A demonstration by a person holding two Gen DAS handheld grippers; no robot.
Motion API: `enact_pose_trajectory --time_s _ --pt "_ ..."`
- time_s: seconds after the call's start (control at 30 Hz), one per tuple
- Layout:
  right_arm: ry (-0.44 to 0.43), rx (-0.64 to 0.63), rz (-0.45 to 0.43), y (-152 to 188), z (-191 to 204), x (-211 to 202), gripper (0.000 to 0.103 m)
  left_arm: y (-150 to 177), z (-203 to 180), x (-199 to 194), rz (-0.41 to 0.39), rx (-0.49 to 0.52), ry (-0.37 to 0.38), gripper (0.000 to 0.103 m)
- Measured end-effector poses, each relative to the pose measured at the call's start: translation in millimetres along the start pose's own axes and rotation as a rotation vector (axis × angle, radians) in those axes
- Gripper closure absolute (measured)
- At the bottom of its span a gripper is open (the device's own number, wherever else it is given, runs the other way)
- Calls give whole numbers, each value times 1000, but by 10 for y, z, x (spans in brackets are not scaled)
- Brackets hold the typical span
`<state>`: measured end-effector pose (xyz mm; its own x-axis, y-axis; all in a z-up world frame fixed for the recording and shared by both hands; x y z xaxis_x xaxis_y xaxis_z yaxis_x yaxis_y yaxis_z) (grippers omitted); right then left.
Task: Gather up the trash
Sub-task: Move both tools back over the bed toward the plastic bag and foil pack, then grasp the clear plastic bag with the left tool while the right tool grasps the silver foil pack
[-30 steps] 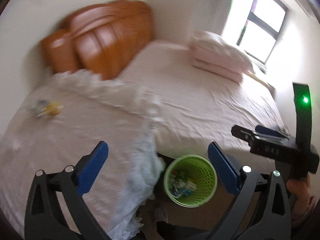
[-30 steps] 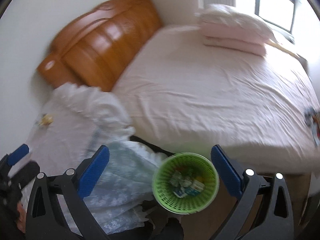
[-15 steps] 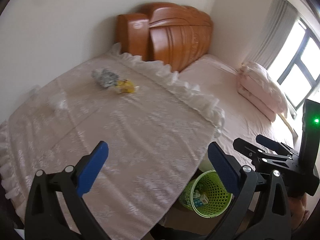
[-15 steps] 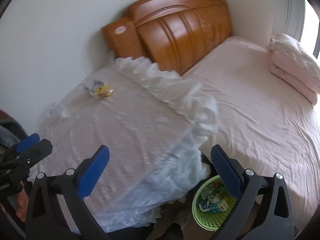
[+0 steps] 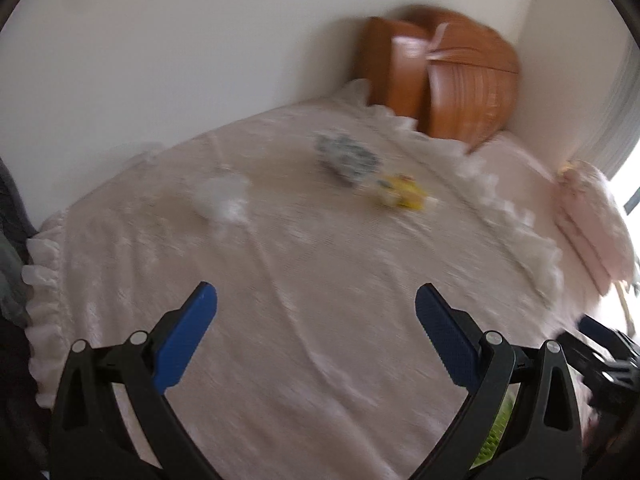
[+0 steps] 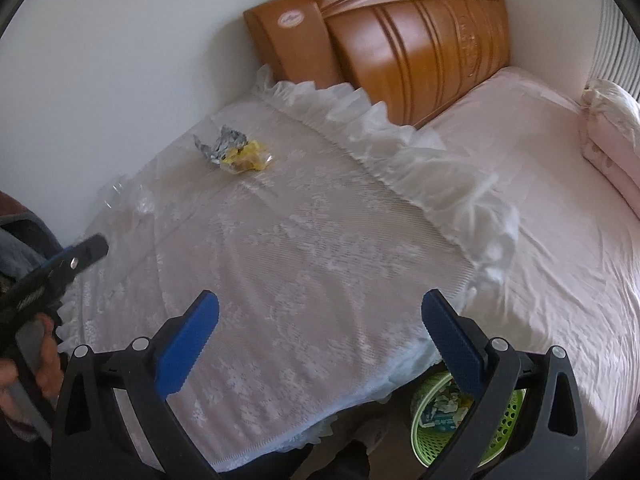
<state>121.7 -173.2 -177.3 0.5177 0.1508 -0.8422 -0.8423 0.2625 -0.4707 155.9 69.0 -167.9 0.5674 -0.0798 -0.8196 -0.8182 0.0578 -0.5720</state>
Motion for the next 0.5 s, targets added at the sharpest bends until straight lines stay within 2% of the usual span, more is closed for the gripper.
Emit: enact_pose_trajectory --time_s 0.27,0.5 --pt "-1 -37 46 -204 276 385 2 -269 713 811 79 -86 -115 8" --pt "0 -83 79 -348 475 649 2 -396 876 1233 112 -139 -110 8"
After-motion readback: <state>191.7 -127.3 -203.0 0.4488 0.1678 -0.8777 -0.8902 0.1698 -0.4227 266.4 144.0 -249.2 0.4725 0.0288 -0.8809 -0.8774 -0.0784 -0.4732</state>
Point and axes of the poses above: each gripper's, at about its wrist camera, not at the fingertips, and x roughly the way its jaws point, z to its left, y to its underside, the point moved 9 cm from there along x, roughly the way its jaws point, and after that the axes turned 7 degrees about x, right-handed, at the moved point
